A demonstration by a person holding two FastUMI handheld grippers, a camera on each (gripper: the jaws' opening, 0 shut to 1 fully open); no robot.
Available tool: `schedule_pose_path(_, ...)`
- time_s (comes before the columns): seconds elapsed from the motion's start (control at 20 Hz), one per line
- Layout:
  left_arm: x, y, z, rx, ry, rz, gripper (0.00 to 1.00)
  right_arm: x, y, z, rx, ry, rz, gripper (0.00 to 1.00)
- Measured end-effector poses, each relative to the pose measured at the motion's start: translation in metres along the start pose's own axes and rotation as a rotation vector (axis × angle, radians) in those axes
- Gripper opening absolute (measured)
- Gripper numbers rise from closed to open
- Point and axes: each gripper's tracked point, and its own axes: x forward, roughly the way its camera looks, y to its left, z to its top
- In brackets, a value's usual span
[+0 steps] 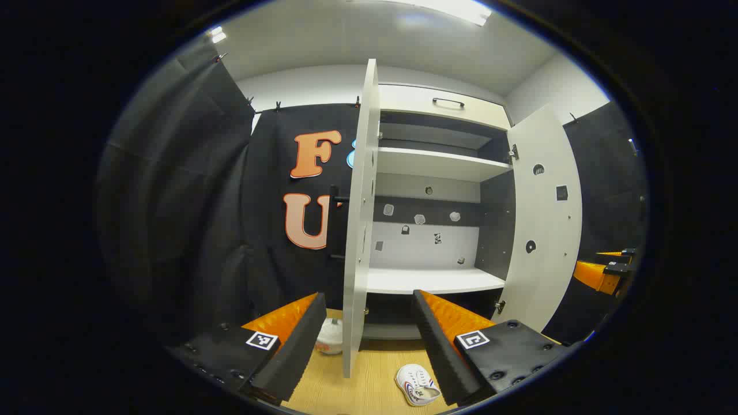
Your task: Grab one shoe with the right hand and put it into the shoe cabinet, grab the other shoe with the left hand and put it into the shoe cabinet; then close the right door with the right hand and the left door with the left hand.
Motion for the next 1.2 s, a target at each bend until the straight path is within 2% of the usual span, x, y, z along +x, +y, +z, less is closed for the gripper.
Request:
schedule_pose_path(0.3,0.002,0.0,0.002,0.006,-0.007,0.0,0.96,0.002,-0.003,-0.002,0.001,0.004,-0.008,0.94)
schedule_pose_path(0.35,0.002,0.001,0.004,0.013,-0.014,0.004,0.99,0.002,-0.004,-0.002,0.001,0.001,-0.01,0.94)
schedule_pose_path(0.65,0.005,-0.002,0.001,0.017,-0.007,-0.007,0.94,0.002,-0.004,-0.003,-0.003,0.002,-0.016,0.94)
schedule_pose_path(0.75,0.007,-0.003,0.002,0.012,-0.007,-0.014,0.99,0.003,-0.005,-0.002,-0.003,-0.002,-0.019,0.94)
schedule_pose_path(0.9,0.009,-0.001,0.002,0.011,-0.009,-0.01,0.96,0.004,-0.006,-0.003,-0.009,-0.005,-0.025,0.94)
schedule_pose_path(1.2,0.008,0.002,0.002,0.019,-0.009,-0.005,0.96,0.012,-0.004,-0.031,-0.021,0.038,-0.021,0.94)
